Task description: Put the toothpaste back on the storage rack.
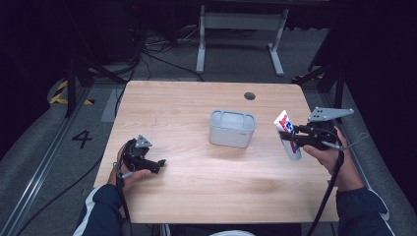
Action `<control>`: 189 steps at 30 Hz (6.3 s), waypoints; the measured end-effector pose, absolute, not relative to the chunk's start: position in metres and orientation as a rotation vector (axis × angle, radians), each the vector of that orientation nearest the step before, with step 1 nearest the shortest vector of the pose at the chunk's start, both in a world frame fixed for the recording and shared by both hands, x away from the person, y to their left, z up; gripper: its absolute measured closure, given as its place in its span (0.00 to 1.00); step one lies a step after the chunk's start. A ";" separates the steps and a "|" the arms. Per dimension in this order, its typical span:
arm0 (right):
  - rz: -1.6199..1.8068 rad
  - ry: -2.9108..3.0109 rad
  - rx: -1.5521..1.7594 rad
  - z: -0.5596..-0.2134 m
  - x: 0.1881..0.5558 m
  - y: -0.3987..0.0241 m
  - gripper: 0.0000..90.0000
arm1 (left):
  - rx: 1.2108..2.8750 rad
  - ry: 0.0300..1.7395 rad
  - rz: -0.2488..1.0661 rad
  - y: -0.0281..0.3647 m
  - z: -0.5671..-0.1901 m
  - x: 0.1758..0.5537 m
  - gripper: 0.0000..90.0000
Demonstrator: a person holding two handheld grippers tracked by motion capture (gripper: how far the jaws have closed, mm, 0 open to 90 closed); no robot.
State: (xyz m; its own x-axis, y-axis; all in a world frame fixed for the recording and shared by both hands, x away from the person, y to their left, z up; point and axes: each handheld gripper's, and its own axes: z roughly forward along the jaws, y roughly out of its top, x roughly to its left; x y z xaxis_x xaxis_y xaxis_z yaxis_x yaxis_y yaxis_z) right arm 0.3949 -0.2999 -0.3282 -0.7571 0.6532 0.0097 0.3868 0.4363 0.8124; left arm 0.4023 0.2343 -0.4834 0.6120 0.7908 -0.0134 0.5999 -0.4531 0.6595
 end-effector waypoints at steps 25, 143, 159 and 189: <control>1.269 2.376 0.813 -0.309 0.400 -0.274 0.74 | 2.207 1.089 0.393 0.234 -0.483 0.402 0.00; 1.410 2.345 0.636 -0.294 0.468 -0.163 0.73 | 2.204 1.089 0.391 0.234 -0.483 0.402 0.00; 1.414 2.359 0.632 -0.305 0.481 -0.154 0.72 | 2.206 1.087 0.392 0.234 -0.483 0.403 0.00; 1.406 2.361 0.672 -0.339 0.496 -0.158 0.72 | 2.204 1.087 0.390 0.234 -0.483 0.403 0.00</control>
